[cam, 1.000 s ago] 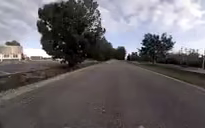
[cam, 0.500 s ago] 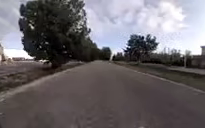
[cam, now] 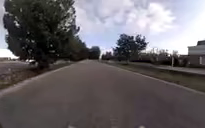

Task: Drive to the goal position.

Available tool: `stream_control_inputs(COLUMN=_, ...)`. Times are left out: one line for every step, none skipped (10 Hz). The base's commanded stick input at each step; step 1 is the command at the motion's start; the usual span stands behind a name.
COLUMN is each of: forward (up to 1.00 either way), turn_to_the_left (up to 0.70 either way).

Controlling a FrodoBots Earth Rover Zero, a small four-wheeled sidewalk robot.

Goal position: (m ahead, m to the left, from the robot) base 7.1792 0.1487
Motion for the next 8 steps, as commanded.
stream_control_inputs(forward=0.70, turn_to_the_left=0.00)
stream_control_inputs(forward=0.70, turn_to_the_left=0.00)
stream_control_inputs(forward=0.70, turn_to_the_left=0.00)
stream_control_inputs(forward=0.70, turn_to_the_left=0.00)
stream_control_inputs(forward=0.70, turn_to_the_left=0.00)
stream_control_inputs(forward=0.70, turn_to_the_left=0.00)
stream_control_inputs(forward=0.70, turn_to_the_left=0.00)
stream_control_inputs(forward=0.70, turn_to_the_left=0.00)
